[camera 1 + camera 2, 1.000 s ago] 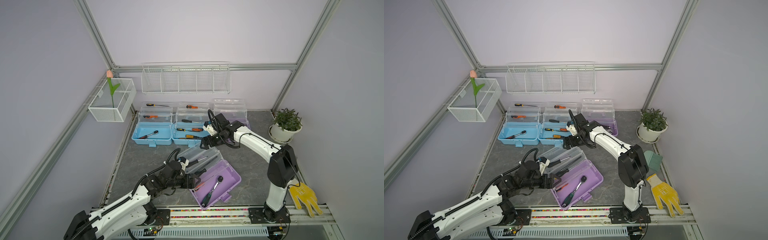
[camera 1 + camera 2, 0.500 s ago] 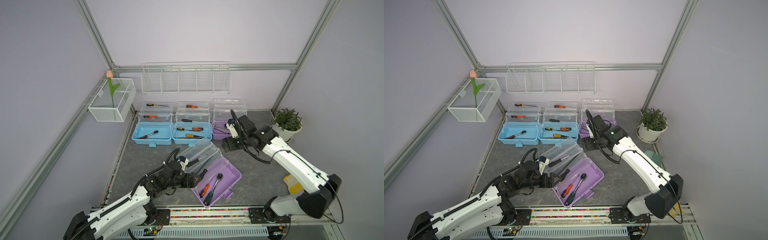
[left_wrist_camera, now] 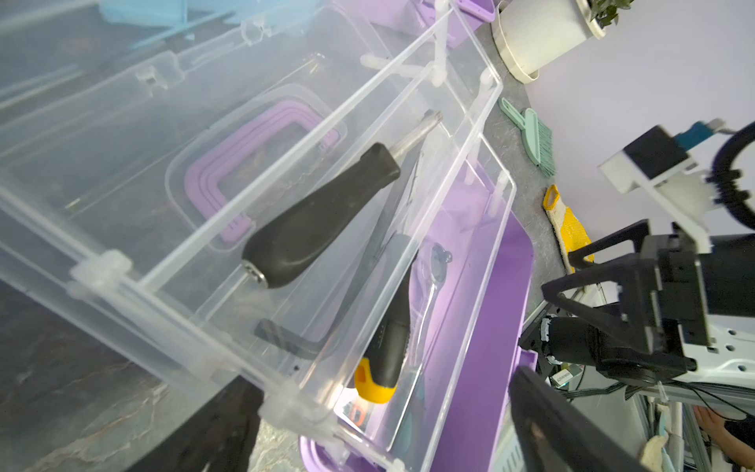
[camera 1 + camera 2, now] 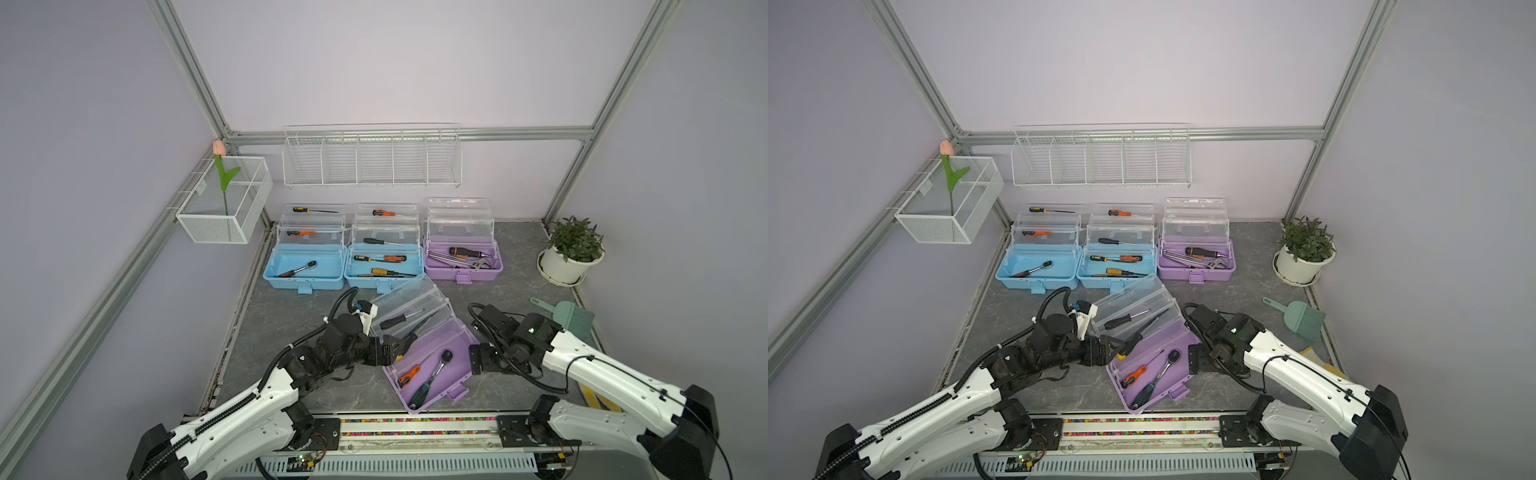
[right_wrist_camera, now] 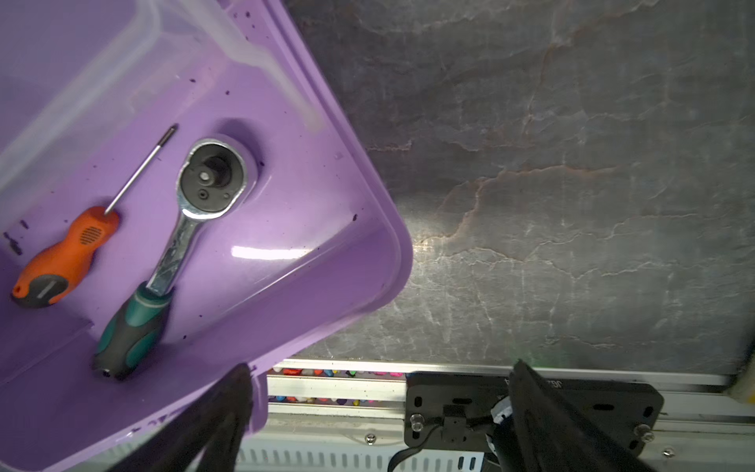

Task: Close toolboxes
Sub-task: Move the toolbox to the center of the board.

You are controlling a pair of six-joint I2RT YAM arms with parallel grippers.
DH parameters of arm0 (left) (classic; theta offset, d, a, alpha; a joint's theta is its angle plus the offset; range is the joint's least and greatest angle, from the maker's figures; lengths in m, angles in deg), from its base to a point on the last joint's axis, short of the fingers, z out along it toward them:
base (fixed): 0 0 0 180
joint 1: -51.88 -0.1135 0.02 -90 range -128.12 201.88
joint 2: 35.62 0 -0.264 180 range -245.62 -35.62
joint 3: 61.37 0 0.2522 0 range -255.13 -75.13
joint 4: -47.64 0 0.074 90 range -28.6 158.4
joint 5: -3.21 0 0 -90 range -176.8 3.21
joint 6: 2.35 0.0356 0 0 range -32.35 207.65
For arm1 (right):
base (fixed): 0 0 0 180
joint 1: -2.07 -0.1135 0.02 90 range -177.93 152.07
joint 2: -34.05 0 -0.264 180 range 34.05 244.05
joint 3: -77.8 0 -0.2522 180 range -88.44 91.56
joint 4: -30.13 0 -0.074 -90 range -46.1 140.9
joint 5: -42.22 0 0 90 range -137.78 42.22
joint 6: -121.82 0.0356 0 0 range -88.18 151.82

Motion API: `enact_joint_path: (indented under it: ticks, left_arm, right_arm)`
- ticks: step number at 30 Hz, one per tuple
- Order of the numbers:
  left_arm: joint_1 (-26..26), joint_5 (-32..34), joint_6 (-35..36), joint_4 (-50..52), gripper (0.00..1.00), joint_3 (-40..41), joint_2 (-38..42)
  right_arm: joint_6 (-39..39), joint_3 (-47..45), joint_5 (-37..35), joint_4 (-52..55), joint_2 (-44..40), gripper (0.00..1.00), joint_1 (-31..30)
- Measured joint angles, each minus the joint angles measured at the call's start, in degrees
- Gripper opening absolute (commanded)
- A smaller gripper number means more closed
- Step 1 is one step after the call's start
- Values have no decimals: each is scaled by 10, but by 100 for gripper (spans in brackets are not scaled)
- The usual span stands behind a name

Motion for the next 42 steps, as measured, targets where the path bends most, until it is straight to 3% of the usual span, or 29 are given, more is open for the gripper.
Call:
enact_joint_path:
  ticks: [7, 14, 26, 35, 42]
  left_arm:
    - [0, 25, 16, 31, 97, -17, 33]
    - [0, 107, 42, 108, 97, -68, 102]
    - [-22, 220, 76, 214, 97, -156, 84]
    - [-84, 219, 83, 234, 97, -156, 89]
    - [-103, 208, 83, 218, 96, -155, 67]
  right_arm:
    - [23, -19, 35, -89, 47, 89, 0]
    - [28, -24, 39, -104, 68, 71, 3]
    - [-10, -20, 20, -90, 100, 39, 44]
    - [-90, 29, 8, -74, 148, 23, 96]
    - [-233, 118, 13, -60, 244, 14, 127]
